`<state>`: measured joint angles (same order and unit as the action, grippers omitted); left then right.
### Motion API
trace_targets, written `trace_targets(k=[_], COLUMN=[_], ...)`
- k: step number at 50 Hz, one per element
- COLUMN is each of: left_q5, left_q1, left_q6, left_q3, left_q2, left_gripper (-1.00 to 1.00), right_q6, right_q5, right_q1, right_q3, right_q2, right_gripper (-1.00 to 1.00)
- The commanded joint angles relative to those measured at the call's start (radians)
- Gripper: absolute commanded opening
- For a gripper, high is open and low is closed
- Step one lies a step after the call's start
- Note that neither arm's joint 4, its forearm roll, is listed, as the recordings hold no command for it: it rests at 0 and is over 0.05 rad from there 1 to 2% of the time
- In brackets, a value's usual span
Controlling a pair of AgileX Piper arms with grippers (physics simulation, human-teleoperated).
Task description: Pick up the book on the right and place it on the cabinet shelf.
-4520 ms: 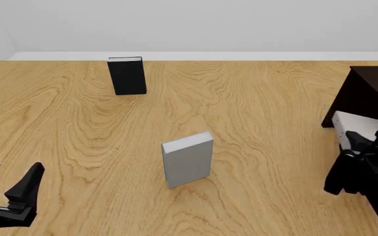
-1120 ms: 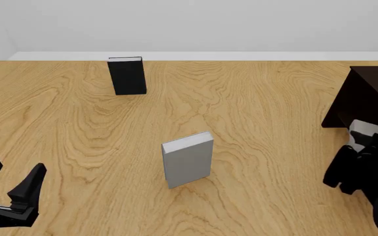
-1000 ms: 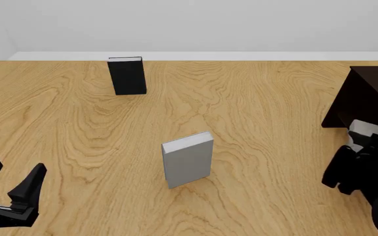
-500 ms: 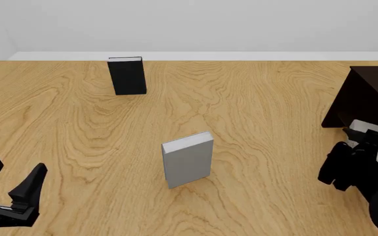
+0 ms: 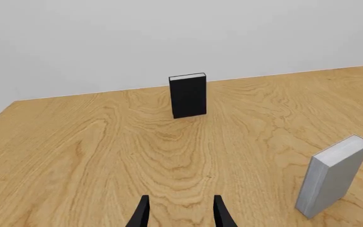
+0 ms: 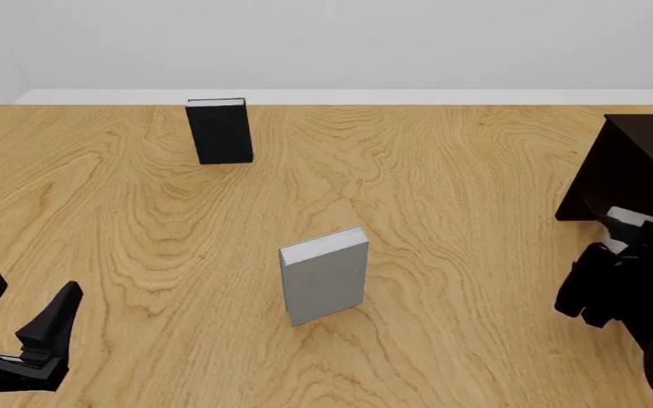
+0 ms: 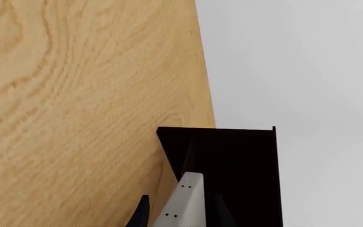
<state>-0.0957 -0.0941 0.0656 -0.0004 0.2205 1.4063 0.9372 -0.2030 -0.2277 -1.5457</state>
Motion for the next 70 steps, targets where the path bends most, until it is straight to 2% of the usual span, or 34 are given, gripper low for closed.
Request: trace_targets(k=[1,34,35,62,70], left_q5=[0.001,-0.005,-0.005,0.002,0.001], left_q1=[0.0,-0.003,-0.004,-0.005,-0.005], left_q6=[0.001,0.002,0.002,0.003,0.004], left_q3=[0.0,0.0,0.0,0.0,0.0], left_q2=[0.001,0.008,0.008,0.005,0.005], left_gripper=[1.0,1.0,1.0,1.0,1.0], right_q6=[0.0,0.011,-0.008,0.0,-0.006], right_q5=[0.003,-0.013,-0.037,0.003,-0.018], right_q1=[-0.018,-0.096,-0.093,-0.143,-0.158], right_q3=[0.017,0.057,0.048,0.094,0.099], right_q2=[0.012,0.096,0.115,0.105,0.129], right_gripper=[1.0,1.0,1.0,1.0,1.0])
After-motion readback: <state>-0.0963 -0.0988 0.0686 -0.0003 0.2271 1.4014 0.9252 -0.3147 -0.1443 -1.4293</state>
